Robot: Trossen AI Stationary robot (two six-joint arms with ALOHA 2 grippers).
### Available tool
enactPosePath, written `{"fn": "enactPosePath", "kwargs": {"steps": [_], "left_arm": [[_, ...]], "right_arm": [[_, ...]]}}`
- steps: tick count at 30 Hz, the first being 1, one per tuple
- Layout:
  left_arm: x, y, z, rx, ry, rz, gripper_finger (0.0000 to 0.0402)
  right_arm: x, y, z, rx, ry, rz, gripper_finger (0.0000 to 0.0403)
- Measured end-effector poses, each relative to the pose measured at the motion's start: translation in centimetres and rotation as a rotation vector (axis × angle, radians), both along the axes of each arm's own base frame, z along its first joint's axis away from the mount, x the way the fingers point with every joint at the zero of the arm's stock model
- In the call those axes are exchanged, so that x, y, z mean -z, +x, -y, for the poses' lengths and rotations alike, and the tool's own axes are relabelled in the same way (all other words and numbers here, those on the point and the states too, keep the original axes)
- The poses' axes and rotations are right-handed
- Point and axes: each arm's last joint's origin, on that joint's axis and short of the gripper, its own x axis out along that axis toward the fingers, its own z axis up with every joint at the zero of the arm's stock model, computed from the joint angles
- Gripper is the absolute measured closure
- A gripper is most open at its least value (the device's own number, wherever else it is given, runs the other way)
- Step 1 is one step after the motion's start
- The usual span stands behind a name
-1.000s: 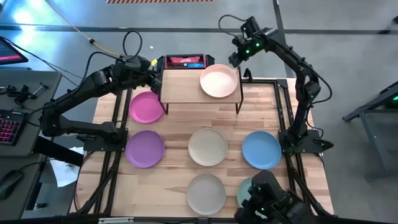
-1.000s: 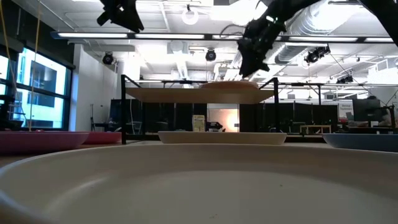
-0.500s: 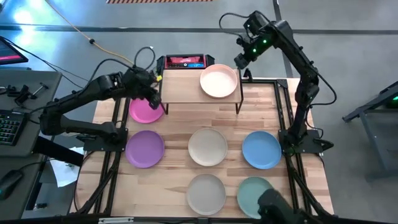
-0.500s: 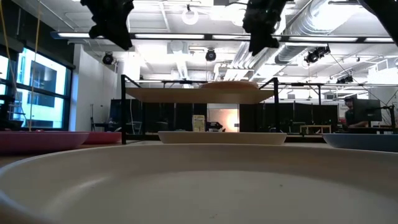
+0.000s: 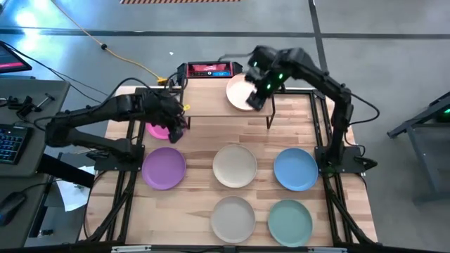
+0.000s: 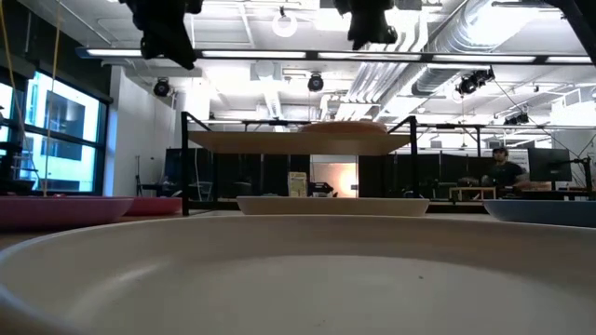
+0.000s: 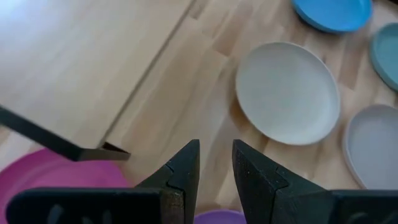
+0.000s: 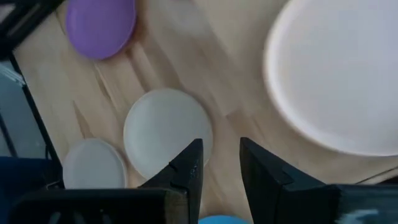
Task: Place and stack plates onto a shelf
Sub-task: Stack the grey plate on top of the light brown stacked plates on the shelf
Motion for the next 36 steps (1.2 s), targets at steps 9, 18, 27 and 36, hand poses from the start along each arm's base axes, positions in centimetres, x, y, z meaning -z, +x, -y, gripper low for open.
{"fn": "enactPosePath", "kwargs": {"steps": [9,18,27,36], "left_arm": [[0.2,0.1,2.0,0.133,0.021,-0.043,0.0316],[0.4,0.0,3.3,0.200,0.022,-0.069,0.0316],[0.1,0.5,4.1,0.193,-0.006,-0.009,0.0316],[0.5,3.3,5.9,0.198,-0.065,0.081,0.0316]], "right_arm": [[0.2,2.3,-8.8,-0.142,-0.142,-0.053,0.0318],[4.6,3.1,-15.3,-0.370,-0.161,-0.222,0.0318],[8.4,1.6,-17.4,-0.356,-0.192,-0.383,0.0318],[7.4,-4.0,-16.2,-0.159,-0.181,-0.208,0.0318]]}}
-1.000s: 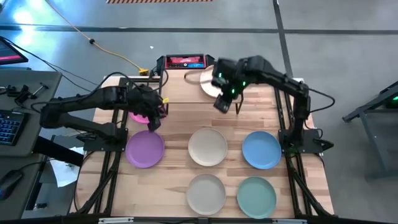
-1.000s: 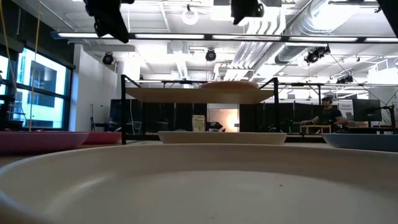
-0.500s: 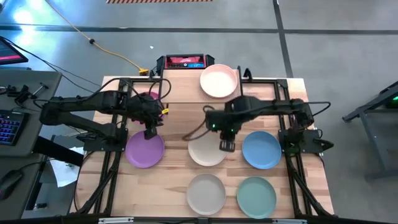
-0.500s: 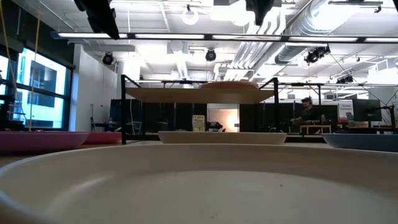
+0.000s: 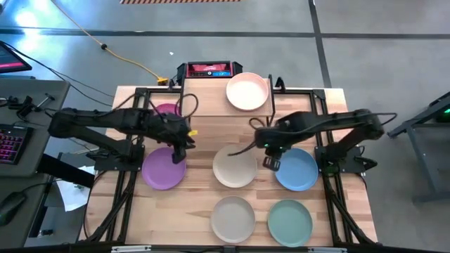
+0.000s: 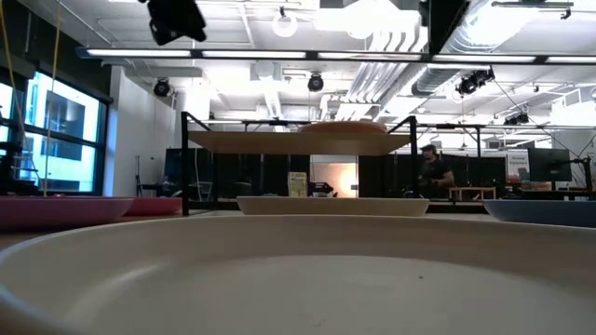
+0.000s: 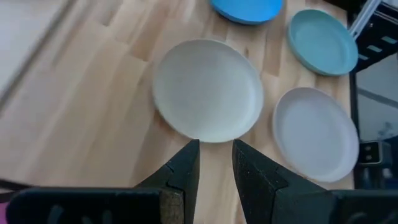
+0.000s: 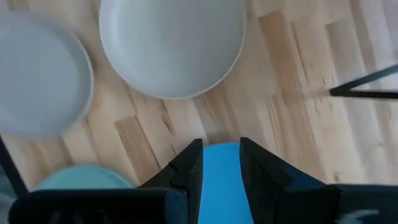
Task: Place and stack plates onto a shelf
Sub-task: Stack the grey plate on top of the light brown stacked plates on the shelf
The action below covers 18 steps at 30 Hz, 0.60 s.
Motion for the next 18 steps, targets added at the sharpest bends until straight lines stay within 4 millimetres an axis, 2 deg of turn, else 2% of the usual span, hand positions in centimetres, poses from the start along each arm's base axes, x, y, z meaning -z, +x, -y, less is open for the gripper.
{"fn": "enactPosePath", "kwargs": {"steps": [9,18], "left_arm": [[2.9,3.8,3.4,0.017,-0.086,-0.052,0.0316],[6.4,7.2,7.8,0.004,-0.205,-0.068,0.0316]], "right_arm": [[-1.1,-4.0,0.7,0.097,0.020,0.107,0.0318],[-1.4,-4.7,0.8,0.022,-0.025,0.107,0.0318]]}}
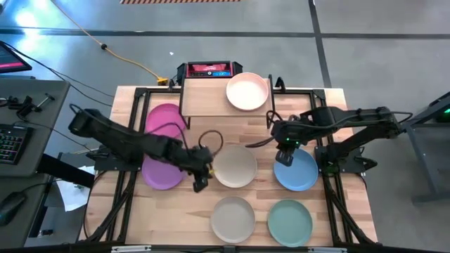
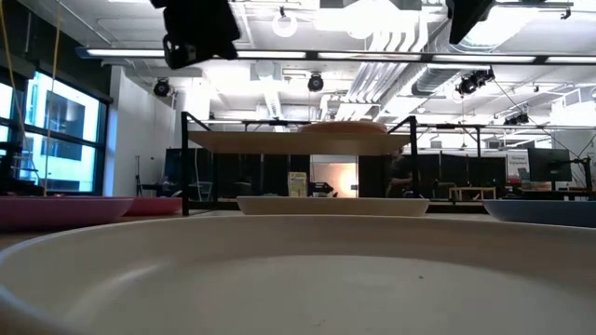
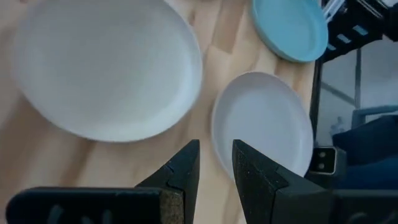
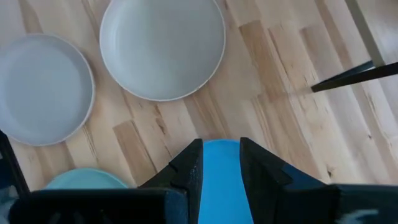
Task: Place and stack plates onto a shelf
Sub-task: Stack the grey plate on top of the light brown stacked plates on the shelf
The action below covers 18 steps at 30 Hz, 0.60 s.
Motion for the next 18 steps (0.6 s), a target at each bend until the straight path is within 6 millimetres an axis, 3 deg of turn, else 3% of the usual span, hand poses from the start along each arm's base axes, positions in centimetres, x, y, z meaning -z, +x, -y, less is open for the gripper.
{"fn": "enactPosePath", "kwargs": {"steps": [8,18], "left_arm": [[3.6,1.9,3.1,-0.042,-0.079,-0.060,0.0316],[7.1,2.8,5.5,-0.048,-0.099,-0.127,0.0316]], "right_arm": [[0.0,0.0,0.1,-0.022,-0.039,0.001,0.0318],[-0.1,0.2,0.1,-0.043,-0.053,0.016,0.0318]]}}
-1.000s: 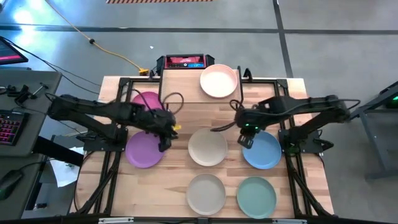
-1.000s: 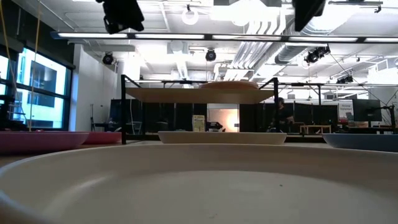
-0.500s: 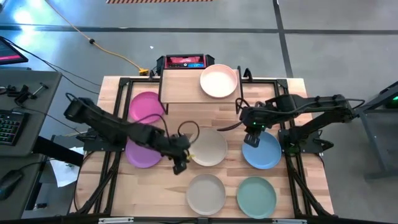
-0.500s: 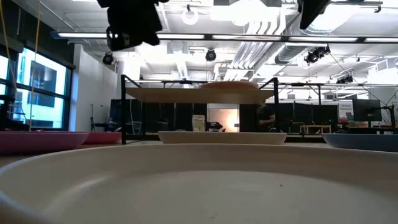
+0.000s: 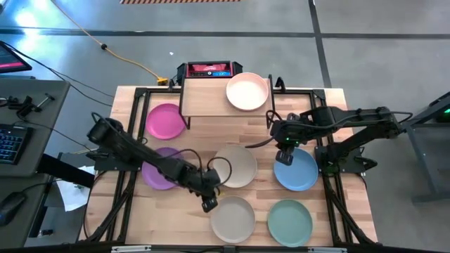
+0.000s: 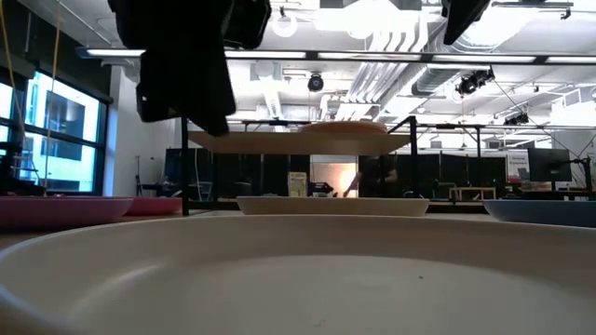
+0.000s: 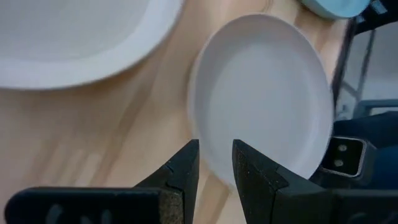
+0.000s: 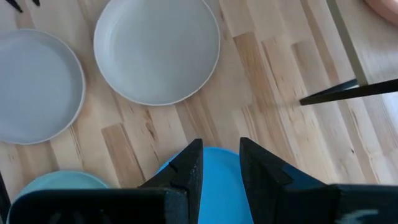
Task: Place and stack plates onto a shelf
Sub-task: Stack the grey plate on top of the light brown stacked plates on the shelf
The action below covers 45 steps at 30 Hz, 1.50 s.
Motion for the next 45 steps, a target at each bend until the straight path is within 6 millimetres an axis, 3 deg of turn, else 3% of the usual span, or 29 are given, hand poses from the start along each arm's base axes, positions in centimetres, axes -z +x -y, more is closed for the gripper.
{"fn": "enactPosePath", "kwargs": {"steps": [20,45], "left_arm": [[3.5,1.3,1.0,-0.049,-0.020,-0.033,0.0316],[3.7,1.4,0.9,-0.053,0.001,-0.029,0.0316]], "right_arm": [[-0.1,0.2,0.0,0.011,0.005,0.019,0.0318],[-0.1,0.2,0.0,0.007,0.006,0.018,0.0318]]}}
